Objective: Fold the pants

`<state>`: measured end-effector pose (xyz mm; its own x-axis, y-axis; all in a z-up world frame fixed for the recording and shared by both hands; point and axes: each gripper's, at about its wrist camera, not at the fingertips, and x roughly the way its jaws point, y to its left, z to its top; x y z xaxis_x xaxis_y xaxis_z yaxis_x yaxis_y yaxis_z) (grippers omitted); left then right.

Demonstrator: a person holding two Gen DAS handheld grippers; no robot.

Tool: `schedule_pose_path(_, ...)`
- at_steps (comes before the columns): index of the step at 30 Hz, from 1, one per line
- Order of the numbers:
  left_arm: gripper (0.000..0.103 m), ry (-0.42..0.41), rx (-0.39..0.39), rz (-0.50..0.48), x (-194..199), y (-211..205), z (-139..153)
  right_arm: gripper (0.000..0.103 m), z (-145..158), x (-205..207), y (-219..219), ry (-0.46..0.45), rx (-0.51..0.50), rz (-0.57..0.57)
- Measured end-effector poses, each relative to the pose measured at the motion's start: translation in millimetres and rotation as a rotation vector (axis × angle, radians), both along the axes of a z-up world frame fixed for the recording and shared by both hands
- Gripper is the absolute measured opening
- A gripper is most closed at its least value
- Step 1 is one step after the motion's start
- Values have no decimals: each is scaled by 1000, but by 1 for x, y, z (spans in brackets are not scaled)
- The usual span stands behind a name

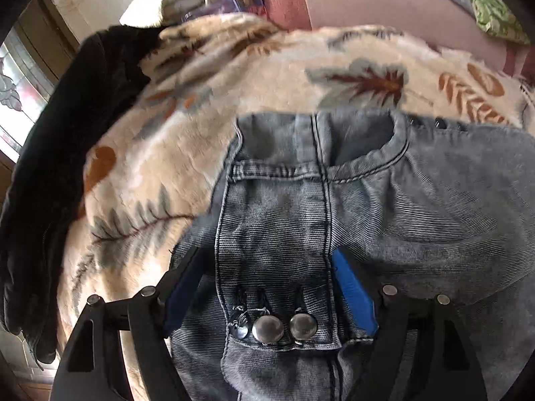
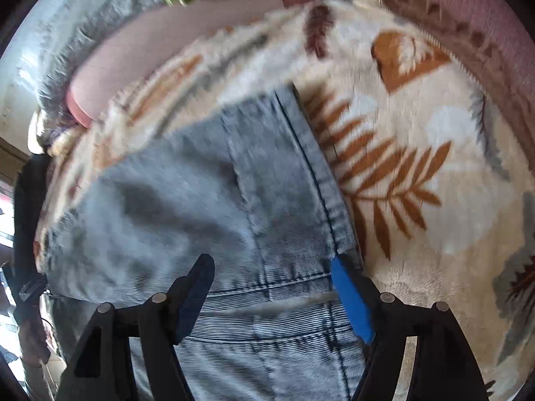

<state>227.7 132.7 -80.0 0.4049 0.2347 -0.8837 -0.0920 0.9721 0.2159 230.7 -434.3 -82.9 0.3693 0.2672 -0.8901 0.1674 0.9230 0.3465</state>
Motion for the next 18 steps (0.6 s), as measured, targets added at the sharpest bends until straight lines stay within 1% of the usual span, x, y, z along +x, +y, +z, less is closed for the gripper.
schedule_pose_path(1, 81, -14, -6, 12, -1, 1, 5, 75, 4, -1, -1, -26, 3, -20)
schedule_pose_path(2, 81, -28, -16, 21, -5, 2, 14, 75, 15, -6, -1, -41, 15, -50)
schedule_pose_path(3, 81, -66, -37, 17, -13, 4, 27, 75, 28, -13, 0, -71, 42, -53)
schedule_pose_path(4, 81, -114, -55, 3, -23, 5, 40, 75, 41, -23, 1, -106, 52, -34)
schedule_pose_path(5, 81, -148, -59, -10, -36, 7, 50, 75, 52, -35, 1, -123, 28, -23)
schedule_pose_path(6, 81, -165, -58, -12, -48, 9, 58, 76, 59, -47, -1, -123, -3, -28)
schedule_pose_path(8, 81, -180, -84, -6, -76, 19, 65, 77, 61, -76, -13, -105, -6, -36)
schedule_pose_path(11, 81, -130, -136, 49, -117, 43, 55, 77, 46, -125, -34, -36, 3, -81)
schedule_pose_path(14, 81, -73, -189, 100, -153, 69, 38, 77, 20, -165, -43, 27, 29, -103)
schedule_pose_path(16, 81, -26, -237, 131, -167, 79, 24, 77, 6, -182, -47, 43, 75, -102)
schedule_pose_path(17, 81, -2, -261, 136, -172, 80, 16, 77, 4, -187, -46, 36, 84, -98)
schedule_pose_path(18, 81, 22, -262, 143, -176, 80, 8, 77, 3, -191, -44, 23, 78, -96)
